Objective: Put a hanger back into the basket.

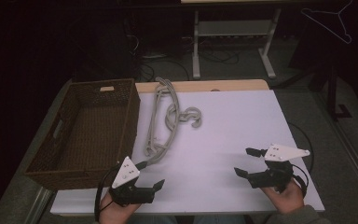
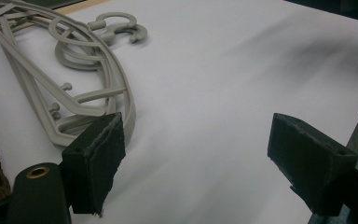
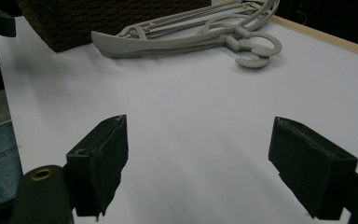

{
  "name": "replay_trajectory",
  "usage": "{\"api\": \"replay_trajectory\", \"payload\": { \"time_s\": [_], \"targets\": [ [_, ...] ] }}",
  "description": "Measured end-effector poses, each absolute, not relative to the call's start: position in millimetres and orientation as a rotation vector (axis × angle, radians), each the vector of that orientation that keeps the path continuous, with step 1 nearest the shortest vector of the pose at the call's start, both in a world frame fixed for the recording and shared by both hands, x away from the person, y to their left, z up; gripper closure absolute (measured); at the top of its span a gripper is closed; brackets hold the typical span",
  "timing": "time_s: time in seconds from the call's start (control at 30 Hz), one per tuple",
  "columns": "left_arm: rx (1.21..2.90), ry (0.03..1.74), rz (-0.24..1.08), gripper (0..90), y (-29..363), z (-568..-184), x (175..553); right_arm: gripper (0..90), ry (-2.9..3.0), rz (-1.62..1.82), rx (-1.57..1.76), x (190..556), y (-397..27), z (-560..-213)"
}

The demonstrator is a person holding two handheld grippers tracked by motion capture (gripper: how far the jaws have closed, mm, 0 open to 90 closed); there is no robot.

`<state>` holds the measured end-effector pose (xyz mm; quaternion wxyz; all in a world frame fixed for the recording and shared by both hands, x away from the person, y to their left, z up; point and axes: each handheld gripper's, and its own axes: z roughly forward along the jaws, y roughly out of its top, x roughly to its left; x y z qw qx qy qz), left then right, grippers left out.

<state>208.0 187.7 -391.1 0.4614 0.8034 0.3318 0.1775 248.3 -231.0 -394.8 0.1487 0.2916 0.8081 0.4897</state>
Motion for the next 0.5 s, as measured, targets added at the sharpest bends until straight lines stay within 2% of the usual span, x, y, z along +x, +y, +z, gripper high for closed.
{"api": "replay_trajectory", "payload": {
  "time_s": [0.5],
  "targets": [
    [1.986,0.806,0.432,18.8,186.9,-391.5,208.1,18.9,2.327,1.428,0.86,247.8,-231.2,-395.7]
  ]
}}
